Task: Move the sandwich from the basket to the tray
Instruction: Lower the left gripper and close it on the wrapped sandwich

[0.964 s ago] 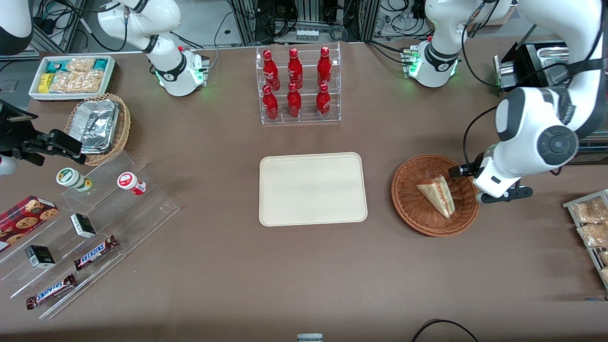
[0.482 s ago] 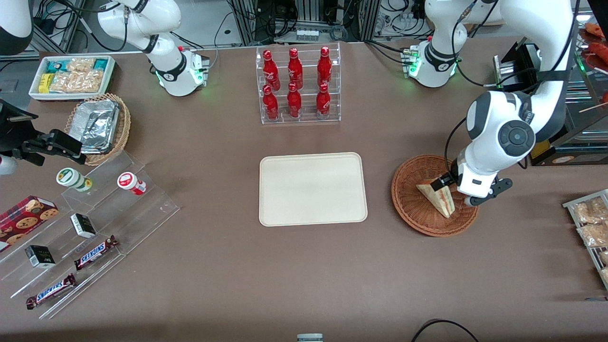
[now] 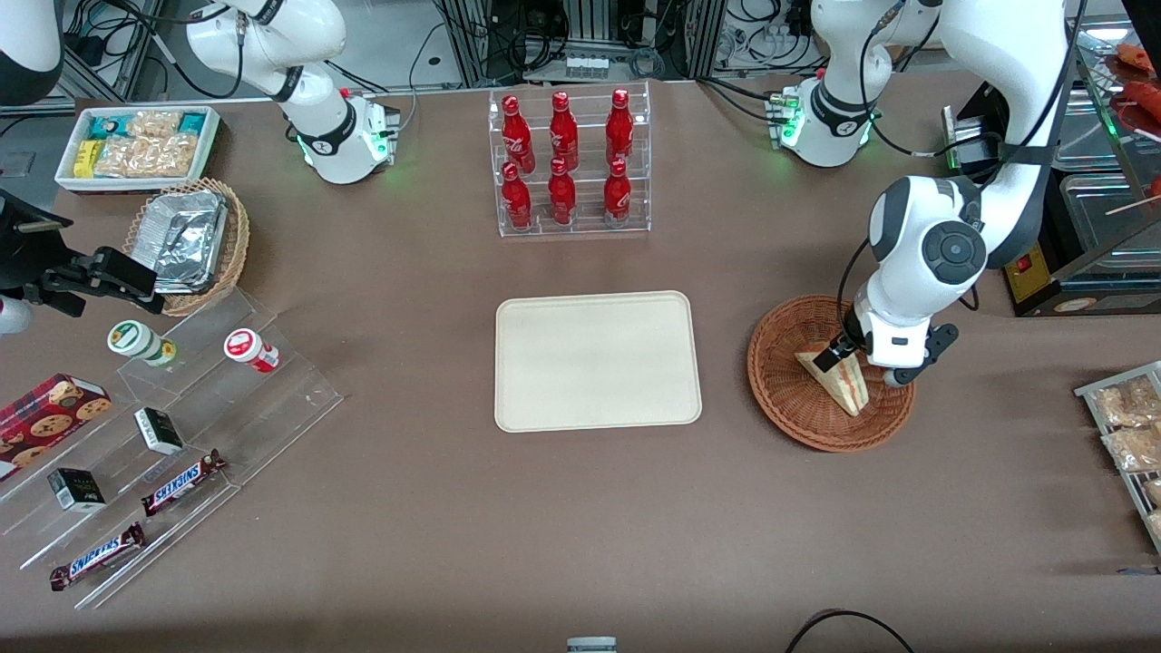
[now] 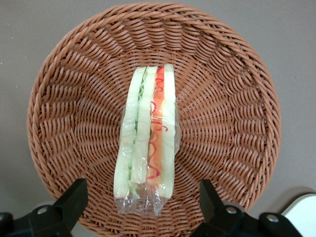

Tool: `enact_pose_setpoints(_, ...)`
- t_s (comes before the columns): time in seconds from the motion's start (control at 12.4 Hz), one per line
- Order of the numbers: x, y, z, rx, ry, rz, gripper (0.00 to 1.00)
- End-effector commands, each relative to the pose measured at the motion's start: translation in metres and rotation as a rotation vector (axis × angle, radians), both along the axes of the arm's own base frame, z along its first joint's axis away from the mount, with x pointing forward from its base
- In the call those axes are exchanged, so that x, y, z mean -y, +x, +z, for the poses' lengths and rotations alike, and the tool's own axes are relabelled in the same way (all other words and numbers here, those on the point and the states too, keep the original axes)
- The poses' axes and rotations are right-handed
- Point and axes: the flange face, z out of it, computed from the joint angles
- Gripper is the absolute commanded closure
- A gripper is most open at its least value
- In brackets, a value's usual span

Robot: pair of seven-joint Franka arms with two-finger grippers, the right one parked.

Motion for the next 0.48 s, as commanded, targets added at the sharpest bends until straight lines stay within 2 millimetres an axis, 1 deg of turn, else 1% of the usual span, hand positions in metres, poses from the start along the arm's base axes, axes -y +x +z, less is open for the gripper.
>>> enact_pose_setpoints(0.0, 0.002, 0.0, -0.013, 0.024, 0.006, 0.02, 0.0)
enact_pose_setpoints(0.16, 0.003, 0.004, -0.031, 0.037, 0.0, 0.023, 0.0)
enact_pose_setpoints(0.24, 0.003, 0.004, -0.037, 0.032, -0.001, 0.023, 0.0)
enact_pose_setpoints(0.32, 0.003, 0.004, -0.039, 0.031, 0.0, 0.021, 0.0)
enact_pose_setpoints(0.4, 0.003, 0.004, -0.038, 0.032, -0.001, 0.018, 0.08)
